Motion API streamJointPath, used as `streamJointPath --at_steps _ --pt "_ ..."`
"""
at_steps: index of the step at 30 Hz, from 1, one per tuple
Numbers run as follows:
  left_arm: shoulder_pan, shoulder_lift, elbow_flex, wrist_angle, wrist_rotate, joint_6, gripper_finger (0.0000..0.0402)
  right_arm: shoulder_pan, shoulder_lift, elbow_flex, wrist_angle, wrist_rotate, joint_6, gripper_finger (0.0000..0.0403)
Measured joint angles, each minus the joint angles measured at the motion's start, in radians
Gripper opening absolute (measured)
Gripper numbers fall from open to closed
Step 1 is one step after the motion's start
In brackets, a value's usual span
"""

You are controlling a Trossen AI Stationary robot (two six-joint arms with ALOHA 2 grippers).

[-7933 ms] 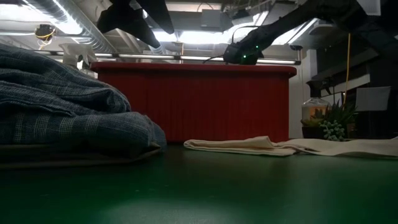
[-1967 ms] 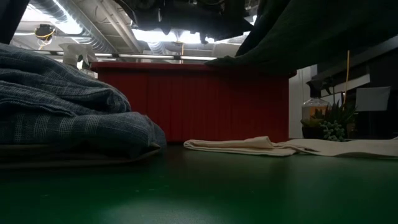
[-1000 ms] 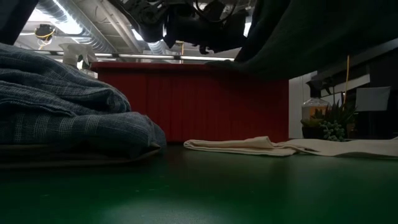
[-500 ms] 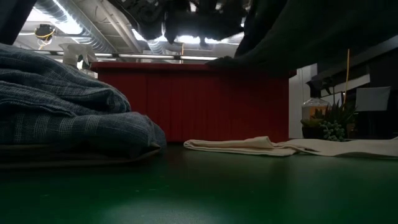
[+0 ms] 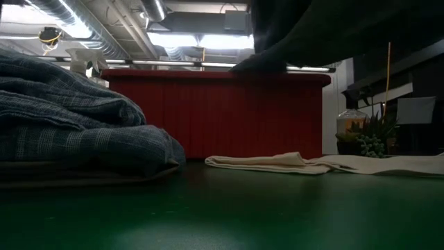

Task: Fold Laundry from Bin
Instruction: Remove the green polo shirt from the red bin

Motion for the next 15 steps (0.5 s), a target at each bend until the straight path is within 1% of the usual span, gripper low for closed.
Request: streamJointPath --at_steps 2,8,12,15 --pt "-0.032 -0.041 0.0 -0.03 -0.041 0.051 0.0 0.0 0.001 0.0 0.037 -0.033 0.004 0.0001" --pt "-0.149 -0.143 0.0 -0.067 -0.169 0.185 0.0 0.0 0.007 0.0 0.142 -0.037 0.005 0.0001" --pt "-0.233 -0.186 0.0 -0.068 -0.258 0.251 0.0 0.0 0.019 0.0 0.205 -0.037 0.029 0.0001" --pt "-0.306 -0.2 0.006 -0.071 -0.359 0.281 0.0 0.0 0.036 0.001 0.242 -0.077 0.065 0.0001"
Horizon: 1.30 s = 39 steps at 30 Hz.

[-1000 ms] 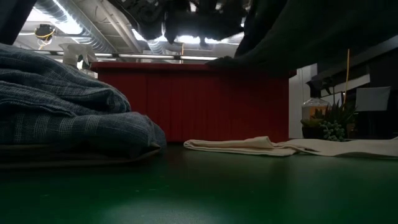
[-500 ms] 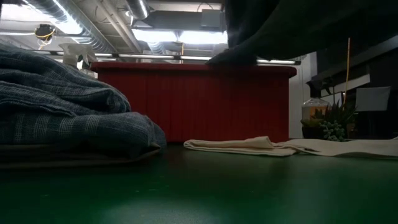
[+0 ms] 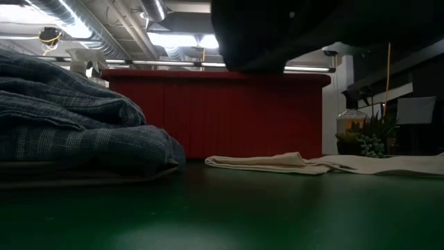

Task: Fold Laundry from Bin
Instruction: Remove the green polo shirt from the red bin

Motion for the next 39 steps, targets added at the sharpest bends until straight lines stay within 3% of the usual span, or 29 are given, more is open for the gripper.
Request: streamJointPath --at_steps 5,13,23,28,39 --pt "-0.146 0.0 0.035 -0.005 -0.16 0.136 0.0 0.051 0.039 0.0 0.017 -0.03 0.047 0.0001" --pt "-0.359 0.0 0.102 -0.01 -0.392 0.152 0.0 0.315 0.116 -0.001 0.028 0.071 -0.036 0.0001" --pt "-0.582 0.001 0.173 -0.01 -0.459 0.125 0.0 0.622 0.193 -0.001 0.131 0.224 -0.142 0.0001" --pt "-0.683 0.001 0.198 -0.012 -0.503 0.105 0.0 0.759 0.207 -0.001 0.139 0.358 -0.224 0.0001" --pt "-0.825 0.005 0.218 -0.037 -0.543 -0.04 0.0 0.927 0.31 -0.001 0.223 0.57 -0.333 0.0001"
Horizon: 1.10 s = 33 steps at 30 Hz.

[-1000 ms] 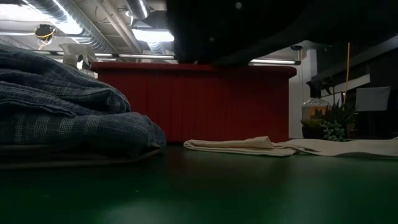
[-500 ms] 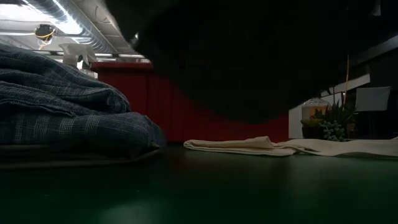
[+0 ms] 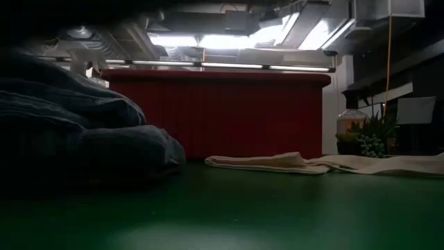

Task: Fold Laundry from Bin
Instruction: Remove the green polo shirt from the red bin

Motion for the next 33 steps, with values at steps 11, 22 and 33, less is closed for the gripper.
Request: streamJointPath --at_steps 11,22,33 --pt "-0.131 0.055 0.0 -0.01 -0.092 -0.108 0.0 0.101 0.117 0.0 0.157 0.192 -0.074 0.0001" --pt "-0.179 0.056 0.0 0.018 -0.121 -0.08 0.0 0.133 0.158 0.0 0.301 0.32 -0.157 0.0002" --pt "-0.179 0.056 0.051 0.017 -0.193 -0.011 0.0 0.133 0.159 0.0 0.371 0.381 -0.22 0.0001"
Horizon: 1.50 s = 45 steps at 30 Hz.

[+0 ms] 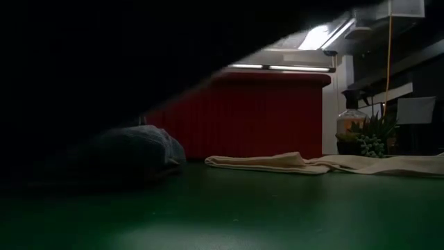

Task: Fold Laundry from Bin
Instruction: Remove the green polo shirt from the red bin

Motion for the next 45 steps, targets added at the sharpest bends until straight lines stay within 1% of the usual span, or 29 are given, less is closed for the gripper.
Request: streamJointPath --at_steps 5,11,17,22,27,30,32,35,36,40,42,45 --pt "0.0 0.0 0.065 -0.01 0.002 0.048 0.0 0.0 0.014 0.0 0.023 -0.013 0.043 0.0001" --pt "-0.024 0.0 0.115 -0.012 0.022 0.071 0.0 0.0 0.05 0.0 0.083 -0.067 0.048 0.0001" --pt "-0.051 0.009 0.116 -0.01 0.025 0.029 0.0 0.001 0.077 0.0 0.124 -0.088 0.079 0.0001" --pt "-0.087 0.032 0.116 -0.01 0.069 -0.016 0.0 0.001 0.094 0.0 0.148 -0.126 0.101 0.0001" --pt "-0.096 0.051 0.116 -0.01 0.053 -0.016 0.0 0.001 0.094 0.0 0.145 -0.127 0.099 0.0001" --pt "-0.081 0.056 0.116 -0.016 0.043 0.025 0.0 0.001 0.093 0.0 0.146 -0.127 0.098 0.0001" --pt "-0.06 0.06 0.116 -0.061 0.042 0.053 0.0 0.001 0.093 0.0 0.144 -0.126 0.097 0.0001" --pt "-0.026 0.067 0.116 -0.199 0.042 0.059 0.0 0.001 0.093 0.0 0.144 -0.125 0.097 0.0001" --pt "-0.01 0.068 0.116 -0.259 0.042 0.037 0.0 0.001 0.093 0.0 0.144 -0.125 0.097 0.0001" --pt "0.057 0.068 0.116 -0.463 0.045 -0.125 0.0004 0.001 0.093 0.0 0.144 -0.125 0.097 0.0001" --pt "0.093 0.069 0.116 -0.544 0.071 -0.211 0.0017 0.0 0.093 0.0 0.144 -0.125 0.097 0.0001" --pt "0.143 0.069 0.116 -0.628 0.137 -0.322 0.0048 0.001 0.091 0.0 0.14 -0.125 0.097 0.0001"
